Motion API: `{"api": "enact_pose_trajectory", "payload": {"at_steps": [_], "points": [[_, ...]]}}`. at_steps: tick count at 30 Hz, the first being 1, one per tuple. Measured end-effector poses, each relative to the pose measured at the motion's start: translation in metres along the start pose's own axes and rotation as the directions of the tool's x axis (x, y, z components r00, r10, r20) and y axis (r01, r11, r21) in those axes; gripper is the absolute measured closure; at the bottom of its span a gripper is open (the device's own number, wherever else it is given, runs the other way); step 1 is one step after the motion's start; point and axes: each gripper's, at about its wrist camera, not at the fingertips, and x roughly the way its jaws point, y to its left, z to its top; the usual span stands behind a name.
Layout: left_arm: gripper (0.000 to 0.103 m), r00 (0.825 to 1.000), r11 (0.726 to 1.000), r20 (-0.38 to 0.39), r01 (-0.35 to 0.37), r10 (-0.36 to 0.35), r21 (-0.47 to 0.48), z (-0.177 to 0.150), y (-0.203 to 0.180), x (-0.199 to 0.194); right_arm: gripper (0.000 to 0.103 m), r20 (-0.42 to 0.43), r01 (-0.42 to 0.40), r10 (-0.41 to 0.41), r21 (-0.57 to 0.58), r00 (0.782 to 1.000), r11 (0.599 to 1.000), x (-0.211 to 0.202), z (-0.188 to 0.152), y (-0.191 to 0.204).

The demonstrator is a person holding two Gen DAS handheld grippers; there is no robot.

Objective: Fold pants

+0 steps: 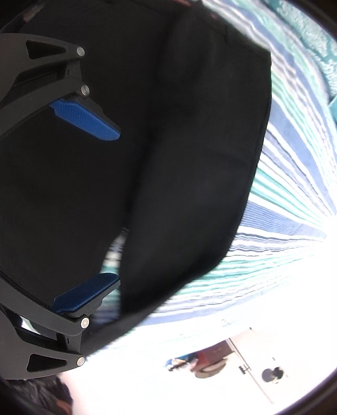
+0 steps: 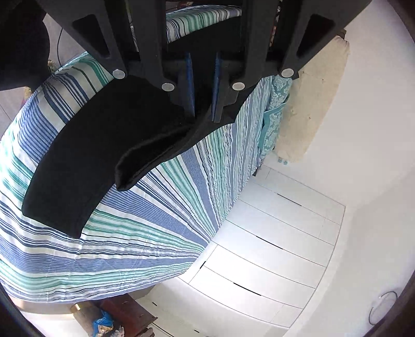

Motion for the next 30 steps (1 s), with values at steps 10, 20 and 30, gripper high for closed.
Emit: {"api": "enact_pose_trajectory", "payload": {"at_steps": [10, 20, 30], "points": [[0.002, 0.997, 0.99, -0.073, 0.001, -0.012, -0.144, 0.087, -0.031, 0.089, 0.091, 0.016, -0.076, 0.075, 0.07, 0.997, 0.995, -0.015, 0.017, -0.026], [0.098, 0.996, 0.974, -0.05, 0.058, -0.07, -0.218, 0.105, -0.021, 0.114, 0.1, 0.021, -0.155, 0.154, 0.033, 0.988, 0.987, -0.022, 0.034, -0.022], [0.1, 0.997, 0.991, 0.038, 0.075, -0.071, -0.115, 0.08, -0.027, 0.059, 0.028, -0.096, 0.385, -0.456, -0.401, 0.885, 0.832, 0.018, 0.03, -0.004]]}}
